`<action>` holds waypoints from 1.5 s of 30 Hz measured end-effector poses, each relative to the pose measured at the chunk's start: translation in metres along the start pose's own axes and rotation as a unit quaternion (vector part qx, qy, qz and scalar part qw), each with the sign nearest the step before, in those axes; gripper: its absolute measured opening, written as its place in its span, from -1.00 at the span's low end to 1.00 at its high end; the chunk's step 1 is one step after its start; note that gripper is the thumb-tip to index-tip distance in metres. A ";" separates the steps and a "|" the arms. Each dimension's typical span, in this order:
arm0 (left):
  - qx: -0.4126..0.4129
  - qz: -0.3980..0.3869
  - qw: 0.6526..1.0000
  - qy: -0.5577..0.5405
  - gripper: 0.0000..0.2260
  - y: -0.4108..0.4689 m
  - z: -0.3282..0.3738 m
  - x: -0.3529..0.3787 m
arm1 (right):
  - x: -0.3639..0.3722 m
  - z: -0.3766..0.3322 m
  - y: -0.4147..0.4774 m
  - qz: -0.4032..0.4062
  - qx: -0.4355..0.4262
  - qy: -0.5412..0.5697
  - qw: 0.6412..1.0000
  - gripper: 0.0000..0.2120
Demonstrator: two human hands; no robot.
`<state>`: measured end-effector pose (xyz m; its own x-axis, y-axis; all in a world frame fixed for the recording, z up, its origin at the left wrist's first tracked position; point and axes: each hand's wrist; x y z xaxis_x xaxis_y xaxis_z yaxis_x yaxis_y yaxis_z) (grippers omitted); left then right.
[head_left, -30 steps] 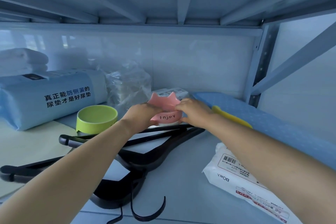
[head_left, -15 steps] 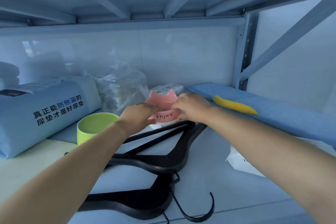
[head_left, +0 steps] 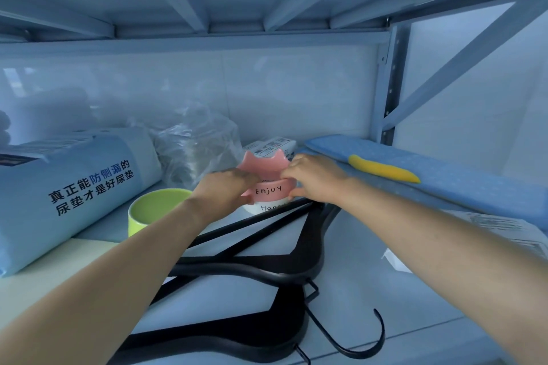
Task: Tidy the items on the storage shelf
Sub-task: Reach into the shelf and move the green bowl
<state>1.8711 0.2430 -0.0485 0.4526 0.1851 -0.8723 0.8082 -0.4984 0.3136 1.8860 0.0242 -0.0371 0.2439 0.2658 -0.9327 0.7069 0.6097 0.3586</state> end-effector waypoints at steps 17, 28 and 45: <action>0.008 0.031 0.999 -0.043 -0.70 0.003 -0.004 0.004 | -0.002 0.010 -0.001 -0.022 0.020 0.048 0.998 -0.68; 0.008 0.024 0.994 -0.102 -0.61 0.008 -0.007 0.014 | -0.001 0.014 0.002 -0.028 0.004 0.025 0.999 -0.66; -0.039 0.068 0.993 -0.084 -0.51 -0.021 -0.019 0.009 | 0.003 -0.009 0.001 0.035 0.009 0.058 0.998 -0.61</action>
<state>1.8659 0.2713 -0.0556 0.4951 -0.0264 -0.8684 0.7740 -0.4406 0.4547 1.8813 0.0325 -0.0391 0.2155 0.3919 -0.8944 0.7034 0.5730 0.4205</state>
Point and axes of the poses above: each hand's wrist, its own y-axis towards the middle knuckle, its own x-axis out of the palm, z = x × y, and after that the axes turned 10 degrees about y, right-handed
